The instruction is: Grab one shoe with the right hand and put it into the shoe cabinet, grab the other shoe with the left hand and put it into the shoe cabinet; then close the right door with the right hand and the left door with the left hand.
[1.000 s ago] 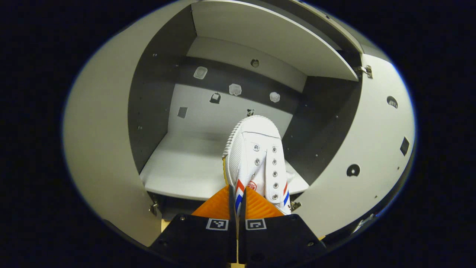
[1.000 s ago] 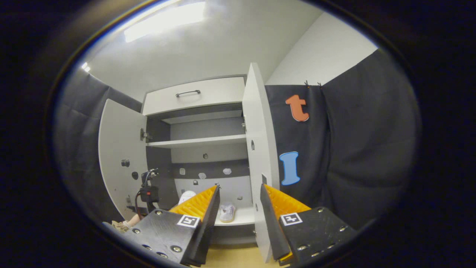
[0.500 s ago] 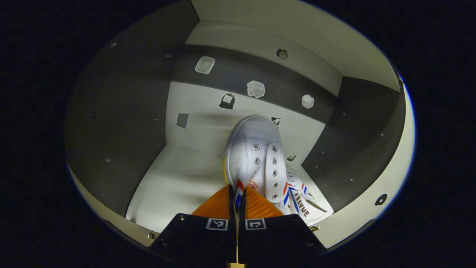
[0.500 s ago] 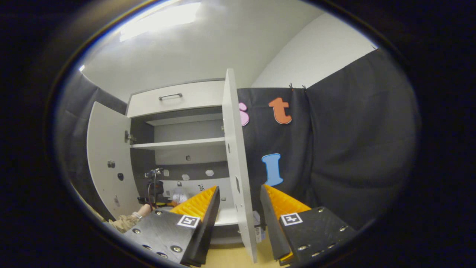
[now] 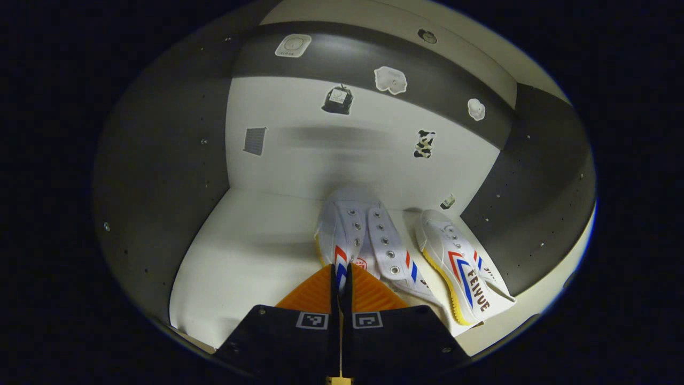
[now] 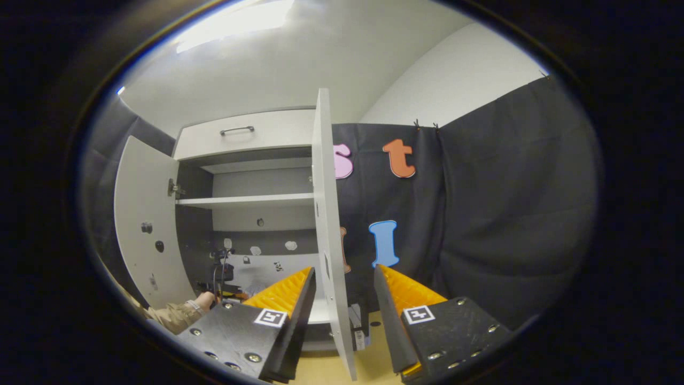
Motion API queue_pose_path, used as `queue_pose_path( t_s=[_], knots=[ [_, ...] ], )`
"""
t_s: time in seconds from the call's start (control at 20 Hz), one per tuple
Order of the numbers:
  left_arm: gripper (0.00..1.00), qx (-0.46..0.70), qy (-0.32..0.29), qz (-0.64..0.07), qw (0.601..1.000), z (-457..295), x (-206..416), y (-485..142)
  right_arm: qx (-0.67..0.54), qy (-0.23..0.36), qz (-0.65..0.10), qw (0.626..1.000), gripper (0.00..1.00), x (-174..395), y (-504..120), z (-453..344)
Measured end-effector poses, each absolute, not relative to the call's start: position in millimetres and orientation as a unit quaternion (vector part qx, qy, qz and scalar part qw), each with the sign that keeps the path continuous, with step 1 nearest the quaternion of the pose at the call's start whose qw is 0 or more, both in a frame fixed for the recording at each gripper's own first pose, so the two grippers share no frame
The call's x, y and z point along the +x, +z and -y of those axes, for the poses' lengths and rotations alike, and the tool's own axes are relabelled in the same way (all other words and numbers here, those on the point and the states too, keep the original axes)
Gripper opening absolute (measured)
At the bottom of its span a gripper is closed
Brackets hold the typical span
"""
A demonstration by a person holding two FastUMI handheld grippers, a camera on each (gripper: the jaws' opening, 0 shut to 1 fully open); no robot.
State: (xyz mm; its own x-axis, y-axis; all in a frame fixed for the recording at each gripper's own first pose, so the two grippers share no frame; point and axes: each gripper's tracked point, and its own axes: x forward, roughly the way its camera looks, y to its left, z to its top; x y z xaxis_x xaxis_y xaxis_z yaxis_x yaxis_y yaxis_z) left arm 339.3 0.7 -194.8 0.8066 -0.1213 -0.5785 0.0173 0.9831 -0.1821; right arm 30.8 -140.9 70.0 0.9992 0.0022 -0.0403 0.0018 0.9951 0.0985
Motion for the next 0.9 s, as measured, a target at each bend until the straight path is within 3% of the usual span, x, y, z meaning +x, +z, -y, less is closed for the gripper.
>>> queue_pose_path(
  t_s=[0.1,0.3,0.5,0.55,0.6,0.7,0.75,0.8,0.9],
  knots=[
    [0.02,-0.078,-0.039,-0.314,0.945,0,339,-198,0.049,-0.003,-0.022,0.999,0.60,33,68,145],
    [0.09,-0.076,-0.054,-0.304,0.948,8,339,-192,0.051,-0.003,-0.027,0.998,0.64,36,62,153],
    [0.50,-0.052,-0.041,-0.277,0.959,2,334,-170,0.050,0.000,-0.030,0.998,0.61,39,59,160],
    [0.52,-0.053,-0.043,-0.274,0.959,4,330,-165,0.050,0.002,-0.030,0.998,0.61,40,57,162],
    [0.46,-0.053,-0.043,-0.271,0.960,5,323,-160,0.051,0.004,-0.032,0.998,0.60,41,56,163],
    [0.62,-0.055,-0.048,-0.258,0.963,10,310,-143,0.052,0.008,-0.037,0.998,0.65,43,51,165],
    [0.63,-0.055,-0.054,-0.245,0.966,14,302,-131,0.051,0.008,-0.040,0.998,0.65,44,47,168],
    [0.55,-0.050,-0.057,-0.232,0.970,15,293,-119,0.048,0.009,-0.042,0.998,0.61,45,44,171],
    [0.63,-0.035,-0.062,-0.203,0.977,20,275,-94,0.036,0.006,-0.046,0.998,0.70,48,38,176]
  ],
)
